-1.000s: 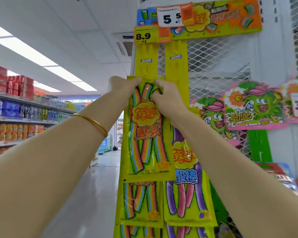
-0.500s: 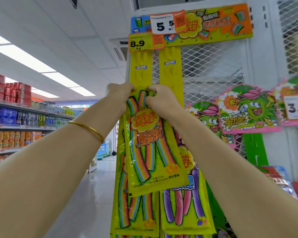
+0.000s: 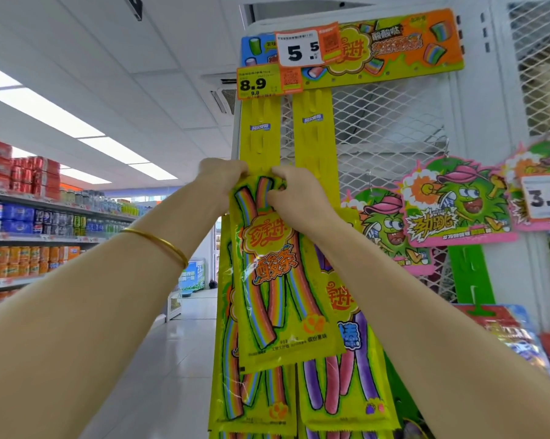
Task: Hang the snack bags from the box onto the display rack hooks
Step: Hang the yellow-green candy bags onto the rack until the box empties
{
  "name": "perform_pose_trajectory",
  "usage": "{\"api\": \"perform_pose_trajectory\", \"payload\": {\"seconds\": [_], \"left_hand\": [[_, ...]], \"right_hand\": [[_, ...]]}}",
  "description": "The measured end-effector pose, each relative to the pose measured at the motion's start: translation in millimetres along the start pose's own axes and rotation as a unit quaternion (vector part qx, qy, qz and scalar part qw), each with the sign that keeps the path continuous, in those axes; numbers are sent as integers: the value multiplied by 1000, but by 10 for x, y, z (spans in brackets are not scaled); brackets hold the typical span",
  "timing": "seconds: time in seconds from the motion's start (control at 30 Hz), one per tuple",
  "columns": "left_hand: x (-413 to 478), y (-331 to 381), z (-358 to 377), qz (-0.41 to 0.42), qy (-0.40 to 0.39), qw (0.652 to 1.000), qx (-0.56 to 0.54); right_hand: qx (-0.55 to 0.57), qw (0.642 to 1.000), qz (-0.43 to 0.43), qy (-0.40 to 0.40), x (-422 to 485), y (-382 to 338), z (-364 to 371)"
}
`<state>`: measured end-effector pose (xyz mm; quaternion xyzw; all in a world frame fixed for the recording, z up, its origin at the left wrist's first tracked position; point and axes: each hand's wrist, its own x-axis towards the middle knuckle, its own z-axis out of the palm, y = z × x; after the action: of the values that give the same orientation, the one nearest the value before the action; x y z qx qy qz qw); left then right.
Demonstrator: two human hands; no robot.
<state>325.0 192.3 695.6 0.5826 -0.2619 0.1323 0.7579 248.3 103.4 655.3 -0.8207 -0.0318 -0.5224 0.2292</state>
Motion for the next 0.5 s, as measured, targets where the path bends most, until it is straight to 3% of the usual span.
{"api": "perform_pose_trajectory", "payload": {"seconds": [0.2,0.5], "left_hand": [[37,13,29,-6,1,1000,-13],[74,-35,-29,13,-18,999,31]], "right_hand": [[-34,998,-38,26,63,-45,-26],[5,1000,4,0,-66,-25,68]]}}
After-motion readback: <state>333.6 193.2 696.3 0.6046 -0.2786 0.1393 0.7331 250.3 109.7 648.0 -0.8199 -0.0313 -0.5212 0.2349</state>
